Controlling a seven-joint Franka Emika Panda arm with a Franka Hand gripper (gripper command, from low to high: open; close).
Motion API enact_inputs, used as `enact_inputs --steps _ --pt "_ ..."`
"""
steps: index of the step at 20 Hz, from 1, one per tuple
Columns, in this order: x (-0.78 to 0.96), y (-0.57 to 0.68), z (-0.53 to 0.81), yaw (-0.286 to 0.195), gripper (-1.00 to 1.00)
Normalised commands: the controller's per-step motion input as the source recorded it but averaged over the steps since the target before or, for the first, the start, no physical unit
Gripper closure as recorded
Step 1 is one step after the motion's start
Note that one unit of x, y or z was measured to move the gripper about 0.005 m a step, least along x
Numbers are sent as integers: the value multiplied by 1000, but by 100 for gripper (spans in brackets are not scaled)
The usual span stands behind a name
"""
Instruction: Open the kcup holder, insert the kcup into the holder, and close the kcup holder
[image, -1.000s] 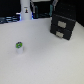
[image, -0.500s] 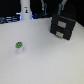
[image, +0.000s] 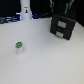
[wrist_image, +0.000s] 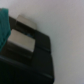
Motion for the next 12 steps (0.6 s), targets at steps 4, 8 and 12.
enact_inputs --steps 4,8,12 --pt "-205 575 -283 -198 -100" --pt "-203 493 -360 -186 -100" --pt "-203 455 -372 -171 -100"
